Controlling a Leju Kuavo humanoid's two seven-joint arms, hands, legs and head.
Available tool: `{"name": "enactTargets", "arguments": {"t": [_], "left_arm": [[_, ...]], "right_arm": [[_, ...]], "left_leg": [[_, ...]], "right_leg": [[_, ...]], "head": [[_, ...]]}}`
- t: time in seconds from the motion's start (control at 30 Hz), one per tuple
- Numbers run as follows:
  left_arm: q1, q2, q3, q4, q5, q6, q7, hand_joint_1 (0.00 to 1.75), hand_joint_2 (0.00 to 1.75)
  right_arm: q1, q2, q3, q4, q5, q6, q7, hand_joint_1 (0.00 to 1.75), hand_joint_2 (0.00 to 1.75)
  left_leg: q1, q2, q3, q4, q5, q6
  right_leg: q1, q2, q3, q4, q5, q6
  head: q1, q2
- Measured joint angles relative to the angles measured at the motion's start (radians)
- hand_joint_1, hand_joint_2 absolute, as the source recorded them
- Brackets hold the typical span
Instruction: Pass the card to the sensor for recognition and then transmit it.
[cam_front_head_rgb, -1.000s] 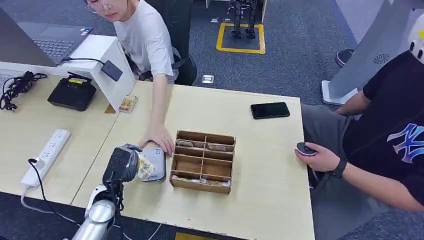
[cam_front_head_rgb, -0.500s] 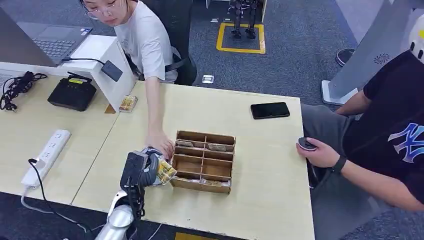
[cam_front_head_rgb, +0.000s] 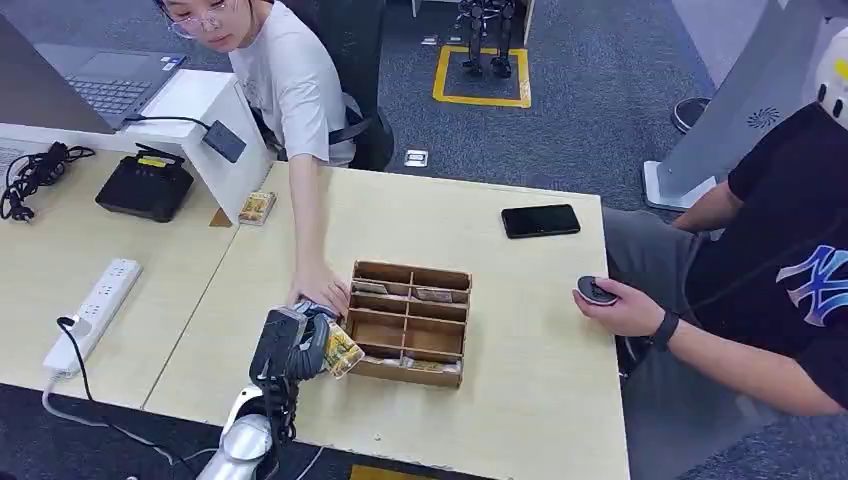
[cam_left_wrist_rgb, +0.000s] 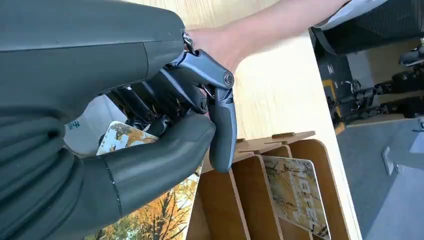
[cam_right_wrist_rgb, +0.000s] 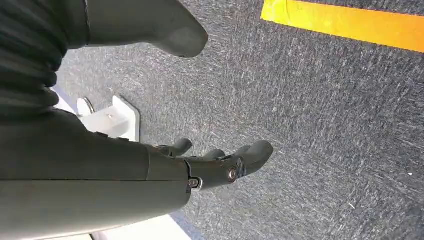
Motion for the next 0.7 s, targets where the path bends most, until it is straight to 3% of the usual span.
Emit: {"name": "enactTargets", "arguments": {"t": [0.7], "left_arm": [[-0.113, 0.023, 0.033, 0.066, 0.105, 0.057, -0.039, 1.75, 1.75]], "right_arm": [[-0.016, 0.000, -0.025, 0.000, 0.063, 0.003, 0.002, 0.00, 1.75]], "left_leg": [[0.000, 0.000, 0.000, 0.000, 0.001, 0.001]], "right_leg": [[0.000, 0.000, 0.000, 0.000, 0.000, 0.000]], "head": [[0.000, 0.000]]}}
